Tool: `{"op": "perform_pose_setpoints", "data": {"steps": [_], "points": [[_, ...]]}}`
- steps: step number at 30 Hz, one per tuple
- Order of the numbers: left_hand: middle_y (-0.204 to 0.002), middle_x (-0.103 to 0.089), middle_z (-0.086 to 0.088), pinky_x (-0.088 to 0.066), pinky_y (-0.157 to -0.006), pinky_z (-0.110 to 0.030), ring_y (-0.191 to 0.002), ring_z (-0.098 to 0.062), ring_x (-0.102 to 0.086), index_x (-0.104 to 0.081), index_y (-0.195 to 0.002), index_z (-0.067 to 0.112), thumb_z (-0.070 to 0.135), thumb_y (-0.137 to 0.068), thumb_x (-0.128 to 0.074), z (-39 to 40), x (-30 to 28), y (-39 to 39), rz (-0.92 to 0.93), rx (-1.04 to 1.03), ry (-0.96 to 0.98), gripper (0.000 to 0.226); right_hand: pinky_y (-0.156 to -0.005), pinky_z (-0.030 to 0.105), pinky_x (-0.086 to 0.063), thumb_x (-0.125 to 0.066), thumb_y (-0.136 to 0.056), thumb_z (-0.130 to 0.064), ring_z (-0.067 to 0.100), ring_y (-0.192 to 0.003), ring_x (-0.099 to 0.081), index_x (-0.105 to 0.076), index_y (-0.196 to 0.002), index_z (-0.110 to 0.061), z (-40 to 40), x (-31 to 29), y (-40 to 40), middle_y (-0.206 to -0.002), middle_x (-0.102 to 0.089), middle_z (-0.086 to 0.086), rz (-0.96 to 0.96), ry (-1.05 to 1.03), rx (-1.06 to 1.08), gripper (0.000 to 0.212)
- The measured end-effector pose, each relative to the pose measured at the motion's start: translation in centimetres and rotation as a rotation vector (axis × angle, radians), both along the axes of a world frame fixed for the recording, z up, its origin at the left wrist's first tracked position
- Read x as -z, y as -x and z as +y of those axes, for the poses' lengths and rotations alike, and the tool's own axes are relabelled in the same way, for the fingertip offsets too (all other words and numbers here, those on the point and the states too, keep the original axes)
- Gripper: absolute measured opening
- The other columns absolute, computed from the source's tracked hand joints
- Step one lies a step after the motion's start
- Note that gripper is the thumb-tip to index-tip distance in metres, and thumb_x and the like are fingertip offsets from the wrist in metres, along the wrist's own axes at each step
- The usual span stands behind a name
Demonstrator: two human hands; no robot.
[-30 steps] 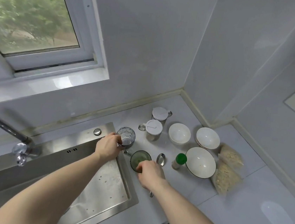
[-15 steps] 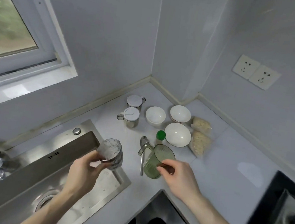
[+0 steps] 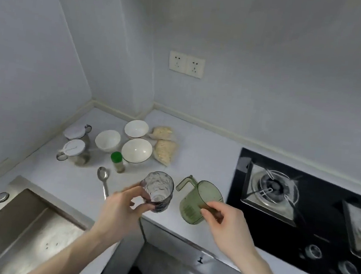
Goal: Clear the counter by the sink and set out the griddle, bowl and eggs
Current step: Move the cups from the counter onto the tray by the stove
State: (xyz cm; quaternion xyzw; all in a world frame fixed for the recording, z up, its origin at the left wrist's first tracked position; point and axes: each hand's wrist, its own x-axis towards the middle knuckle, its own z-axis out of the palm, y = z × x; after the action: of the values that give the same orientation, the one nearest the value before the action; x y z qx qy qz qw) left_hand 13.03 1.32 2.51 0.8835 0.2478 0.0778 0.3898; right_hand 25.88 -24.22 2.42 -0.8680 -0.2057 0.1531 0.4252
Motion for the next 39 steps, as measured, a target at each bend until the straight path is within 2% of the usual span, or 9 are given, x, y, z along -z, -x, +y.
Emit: {"op": "perform_pose_setpoints", "data": {"steps": [4, 8, 11, 14, 19, 23, 28, 32, 39], "points": [[-0.119, -0.056, 0.044, -0.057, -0.079, -0.029, -0.087, -0.008, -0.070, -0.069, -0.079, 0.040, 0.033, -0.080, -0.086, -9.0, -0.3, -3.6, -0.034, 0.108, 0.055, 0.018, -0.074, 0.027, -0.056, -0.072, -0.093, -0.026, 0.006, -0.077, -0.069, -0.076, -0.098, -0.033, -10.9, -1.0, 0.3, -0.084, -0.073, -0.020, -0.028, 0.018, 0.110, 0.009], [-0.104, -0.060, 0.049, -0.052, -0.077, -0.020, -0.087, -0.001, -0.067, -0.070, -0.079, 0.035, 0.031, -0.081, -0.085, -19.3, -0.8, -5.9, -0.084, 0.222, 0.100, 0.016, -0.074, 0.024, -0.054, -0.072, -0.093, -0.024, 0.007, -0.078, -0.068, -0.077, -0.099, -0.034, -21.5, -1.9, 1.3, -0.087, -0.073, -0.025, -0.056, 0.038, 0.217, 0.013], [-0.098, -0.067, 0.034, -0.047, -0.072, -0.013, -0.089, 0.000, -0.064, -0.069, -0.077, 0.033, 0.029, -0.082, -0.085, -27.1, -1.4, -7.3, -0.103, 0.339, 0.103, 0.016, -0.072, 0.018, -0.053, -0.072, -0.093, -0.023, 0.005, -0.078, -0.068, -0.077, -0.099, -0.034, -28.8, -2.0, 1.9, -0.086, -0.072, -0.026, -0.077, 0.054, 0.293, 0.013], [-0.093, -0.071, 0.023, -0.049, -0.073, -0.015, -0.086, -0.006, -0.064, -0.069, -0.078, 0.030, 0.023, -0.082, -0.085, -33.1, -1.8, -8.2, -0.118, 0.446, 0.139, 0.018, -0.070, 0.009, -0.047, -0.074, -0.092, -0.021, 0.002, -0.078, -0.067, -0.077, -0.099, -0.033, -34.8, -2.1, 2.7, -0.086, -0.070, -0.031, -0.095, 0.042, 0.379, 0.014], [-0.089, -0.070, 0.029, -0.047, -0.071, -0.015, -0.085, 0.004, -0.062, -0.070, -0.077, 0.035, 0.020, -0.081, -0.086, -40.8, -3.1, -10.0, -0.114, 0.555, 0.140, 0.022, -0.073, 0.014, -0.051, -0.075, -0.090, -0.025, 0.005, -0.080, -0.067, -0.077, -0.101, -0.033, -42.9, -2.7, 4.5, -0.087, -0.072, -0.025, -0.130, 0.023, 0.536, 0.013], [-0.089, -0.072, 0.024, -0.056, -0.078, -0.030, -0.086, -0.004, -0.067, -0.072, -0.079, 0.037, 0.024, -0.082, -0.085, -45.6, -3.5, -12.7, -0.124, 0.704, 0.098, 0.019, -0.070, 0.010, -0.046, -0.075, -0.090, -0.022, 0.003, -0.077, -0.065, -0.077, -0.096, -0.031, -48.2, -2.9, 6.0, -0.085, -0.069, -0.030, -0.180, 0.017, 0.679, 0.011], [-0.093, -0.072, 0.025, -0.058, -0.078, -0.035, -0.077, -0.010, -0.068, -0.072, -0.079, 0.037, 0.024, -0.081, -0.086, -52.2, -3.8, -15.9, -0.135, 0.817, 0.093, 0.019, -0.071, 0.003, -0.044, -0.075, -0.091, -0.018, -0.008, -0.081, -0.065, -0.078, -0.098, -0.026, -54.3, -3.4, 7.0, -0.083, -0.067, -0.033, -0.214, 0.050, 0.828, 0.011], [-0.093, -0.073, 0.022, -0.057, -0.079, -0.032, -0.084, -0.007, -0.069, -0.072, -0.078, 0.037, 0.020, -0.082, -0.085, -57.3, -3.9, -18.9, -0.163, 0.917, 0.115, 0.022, -0.072, 0.014, -0.052, -0.074, -0.091, -0.022, 0.000, -0.077, -0.068, -0.077, -0.097, -0.029, -59.1, -3.3, 6.0, -0.085, -0.071, -0.028, -0.219, 0.078, 0.937, 0.010], [-0.087, -0.071, 0.027, -0.053, -0.077, -0.020, -0.080, -0.006, -0.069, -0.073, -0.077, 0.037, 0.024, -0.080, -0.087, -65.3, -3.9, -24.8, -0.123, 0.898, 0.158, 0.019, -0.075, 0.020, -0.054, -0.070, -0.094, -0.024, -0.001, -0.079, -0.067, -0.076, -0.097, -0.033, -67.9, -2.8, 0.3, -0.089, -0.072, -0.026, -0.193, 0.161, 0.988, 0.011]]}}
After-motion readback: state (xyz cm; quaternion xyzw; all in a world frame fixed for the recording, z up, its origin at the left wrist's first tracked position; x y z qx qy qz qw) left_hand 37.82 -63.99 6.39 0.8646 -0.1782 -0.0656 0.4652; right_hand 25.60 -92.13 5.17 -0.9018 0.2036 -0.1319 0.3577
